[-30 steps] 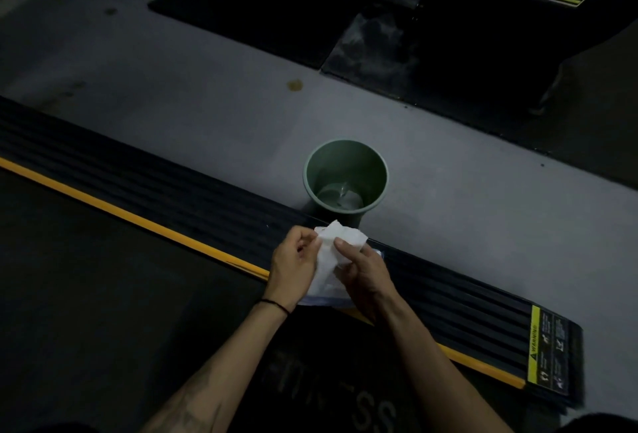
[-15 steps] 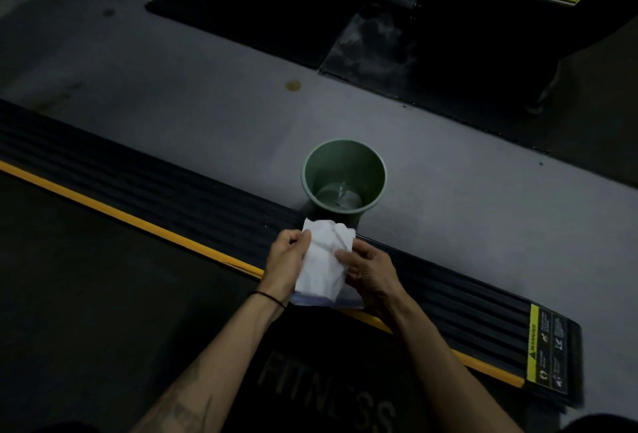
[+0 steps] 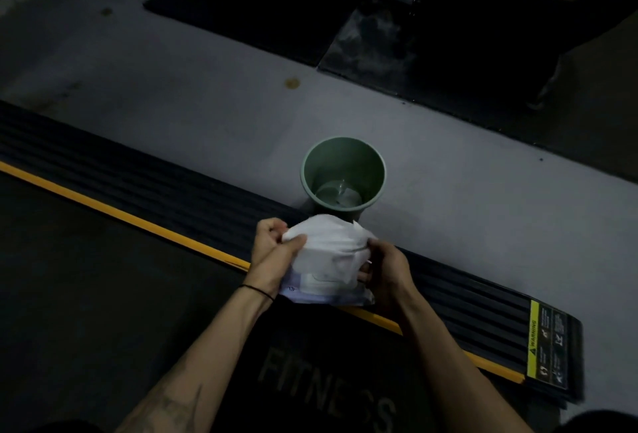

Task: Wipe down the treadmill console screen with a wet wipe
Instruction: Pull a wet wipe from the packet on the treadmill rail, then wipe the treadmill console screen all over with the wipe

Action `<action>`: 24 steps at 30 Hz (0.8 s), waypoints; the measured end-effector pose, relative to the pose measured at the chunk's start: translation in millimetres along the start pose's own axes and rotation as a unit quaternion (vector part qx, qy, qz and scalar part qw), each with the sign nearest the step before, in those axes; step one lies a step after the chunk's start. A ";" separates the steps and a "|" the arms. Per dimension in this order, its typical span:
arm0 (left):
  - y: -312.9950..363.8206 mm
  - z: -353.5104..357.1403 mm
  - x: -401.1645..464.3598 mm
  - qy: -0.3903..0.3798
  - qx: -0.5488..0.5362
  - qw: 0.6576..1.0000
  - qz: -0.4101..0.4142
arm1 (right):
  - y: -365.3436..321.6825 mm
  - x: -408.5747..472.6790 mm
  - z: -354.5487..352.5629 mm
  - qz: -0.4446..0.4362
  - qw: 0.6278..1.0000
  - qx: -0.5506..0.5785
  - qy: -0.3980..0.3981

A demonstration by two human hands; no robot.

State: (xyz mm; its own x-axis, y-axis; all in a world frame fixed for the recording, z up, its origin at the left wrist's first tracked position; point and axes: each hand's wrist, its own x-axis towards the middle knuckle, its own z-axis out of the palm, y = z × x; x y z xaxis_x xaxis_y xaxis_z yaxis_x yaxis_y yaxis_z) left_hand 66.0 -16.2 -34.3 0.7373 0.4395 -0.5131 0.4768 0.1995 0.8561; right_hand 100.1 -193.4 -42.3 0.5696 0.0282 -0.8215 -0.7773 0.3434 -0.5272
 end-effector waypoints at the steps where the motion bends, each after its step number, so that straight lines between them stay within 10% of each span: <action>1: 1.5 -0.9 -0.3 0.002 -0.001 1.000 0.008 | 0.4 2.5 -0.9 0.001 1.000 0.025 0.002; 7: -0.9 -5.2 -3.5 0.008 0.129 0.986 0.103 | 7.4 0.4 2.2 0.003 0.980 0.194 -0.044; 24: -9.2 -14.4 -11.9 -0.036 0.531 0.805 0.261 | -4.3 -13.7 1.3 0.028 0.958 0.229 -0.168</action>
State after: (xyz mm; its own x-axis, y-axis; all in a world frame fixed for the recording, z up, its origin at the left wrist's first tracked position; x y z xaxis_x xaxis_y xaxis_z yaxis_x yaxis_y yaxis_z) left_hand 45.9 -10.7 -35.1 0.9777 0.1602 -0.1360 0.2045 -0.8745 0.4397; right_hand 96.0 -194.0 -28.5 0.6438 0.3333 -0.6888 -0.6543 0.7065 -0.2698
